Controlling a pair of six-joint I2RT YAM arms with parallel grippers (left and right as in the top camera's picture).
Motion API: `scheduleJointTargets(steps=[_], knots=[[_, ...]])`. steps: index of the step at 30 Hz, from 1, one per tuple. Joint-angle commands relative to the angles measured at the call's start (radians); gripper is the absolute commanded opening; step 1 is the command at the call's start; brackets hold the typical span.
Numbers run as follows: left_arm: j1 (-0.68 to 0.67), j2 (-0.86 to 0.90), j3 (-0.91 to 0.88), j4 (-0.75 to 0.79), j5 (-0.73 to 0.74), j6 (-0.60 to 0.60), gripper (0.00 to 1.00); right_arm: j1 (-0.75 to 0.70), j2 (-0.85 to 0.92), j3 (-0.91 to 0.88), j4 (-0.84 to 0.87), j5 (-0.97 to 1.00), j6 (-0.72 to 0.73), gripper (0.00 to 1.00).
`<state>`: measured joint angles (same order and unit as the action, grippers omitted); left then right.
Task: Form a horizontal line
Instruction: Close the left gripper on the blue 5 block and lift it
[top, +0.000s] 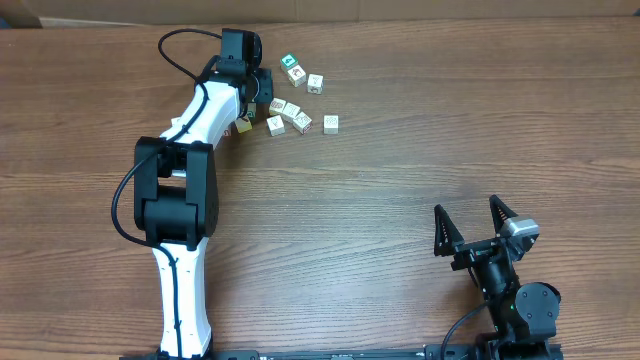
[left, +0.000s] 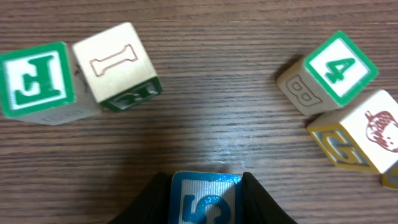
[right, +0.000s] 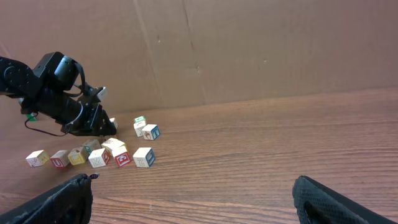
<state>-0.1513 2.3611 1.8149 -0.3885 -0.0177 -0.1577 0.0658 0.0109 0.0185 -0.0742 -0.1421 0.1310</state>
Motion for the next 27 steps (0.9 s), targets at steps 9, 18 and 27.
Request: scheduleJointTargets(steps=[9,18,27], knots=[[-0.006,0.019,0.028,0.002,-0.042,-0.002,0.47,-0.005,-0.008,-0.011,0.004,-0.001,0.002,1.0],[-0.005,0.017,0.029,-0.003,-0.042,0.001,0.29,-0.005,-0.008,-0.011,0.005,-0.001,0.002,1.0],[-0.005,-0.041,0.109,-0.058,-0.042,0.009,0.27,-0.005,-0.008,-0.011,0.004,-0.001,0.002,1.0]])
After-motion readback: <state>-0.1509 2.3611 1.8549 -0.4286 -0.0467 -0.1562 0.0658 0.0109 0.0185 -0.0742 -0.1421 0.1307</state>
